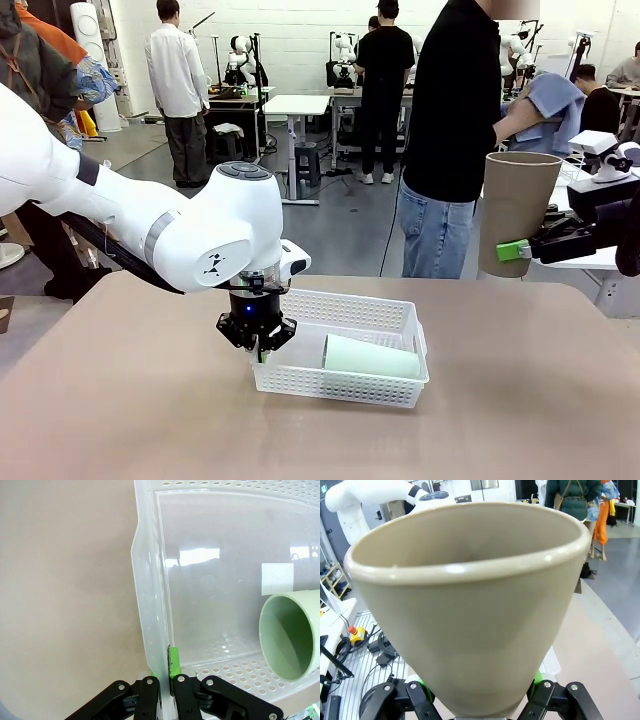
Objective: Clean and organize the cups into the basket.
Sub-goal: Pick up the Reusable plastic cup from the right side of the table and stack it inside the Organizing basket in the center of the table.
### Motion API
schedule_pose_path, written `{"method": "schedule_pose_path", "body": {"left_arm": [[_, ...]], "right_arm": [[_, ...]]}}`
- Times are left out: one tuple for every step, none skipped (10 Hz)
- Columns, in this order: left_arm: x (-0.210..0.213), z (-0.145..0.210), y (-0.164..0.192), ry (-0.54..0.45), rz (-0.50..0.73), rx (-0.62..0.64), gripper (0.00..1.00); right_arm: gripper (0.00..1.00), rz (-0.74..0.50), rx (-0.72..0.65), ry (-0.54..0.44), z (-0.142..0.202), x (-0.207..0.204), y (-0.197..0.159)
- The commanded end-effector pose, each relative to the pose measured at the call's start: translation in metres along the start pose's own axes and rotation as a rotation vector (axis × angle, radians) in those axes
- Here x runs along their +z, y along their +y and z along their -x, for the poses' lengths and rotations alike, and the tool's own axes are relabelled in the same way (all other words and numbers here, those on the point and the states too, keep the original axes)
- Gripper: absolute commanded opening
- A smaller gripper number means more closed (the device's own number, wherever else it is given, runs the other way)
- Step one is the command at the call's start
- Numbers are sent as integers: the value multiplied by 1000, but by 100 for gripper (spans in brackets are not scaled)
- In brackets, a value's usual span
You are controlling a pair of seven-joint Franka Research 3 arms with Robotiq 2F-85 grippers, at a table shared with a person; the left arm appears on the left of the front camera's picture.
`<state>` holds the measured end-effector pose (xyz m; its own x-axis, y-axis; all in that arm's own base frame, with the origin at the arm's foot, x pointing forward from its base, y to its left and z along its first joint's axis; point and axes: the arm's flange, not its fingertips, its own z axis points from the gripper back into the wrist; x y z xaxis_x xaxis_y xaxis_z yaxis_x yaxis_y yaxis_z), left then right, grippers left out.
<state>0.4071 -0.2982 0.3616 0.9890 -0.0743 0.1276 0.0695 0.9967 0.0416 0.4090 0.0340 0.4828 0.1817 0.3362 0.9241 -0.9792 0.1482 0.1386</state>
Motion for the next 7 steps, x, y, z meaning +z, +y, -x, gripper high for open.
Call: {"method": "schedule_pose_path", "body": {"left_arm": [[2,1,-1,-8,-1,-5,0],[2,1,-1,-8,-1,-5,0],[2,1,-1,-8,-1,-5,0],[2,1,-1,-8,-1,-5,0],[2,1,-1,-8,-1,-5,0],[2,1,-1,-8,-1,-5,0],[2,1,-1,-8,-1,-5,0]], "right_arm": [[79,3,112,191,-31,-10,10],[79,37,133,365,-67,-32,11],[79,41,145,512,-102,-56,10],[79,39,134,681,-130,-80,9],[79,45,120,867,-151,-110,7],[79,47,107,995,-159,-136,6],[79,46,119,1084,-160,-162,5]]}}
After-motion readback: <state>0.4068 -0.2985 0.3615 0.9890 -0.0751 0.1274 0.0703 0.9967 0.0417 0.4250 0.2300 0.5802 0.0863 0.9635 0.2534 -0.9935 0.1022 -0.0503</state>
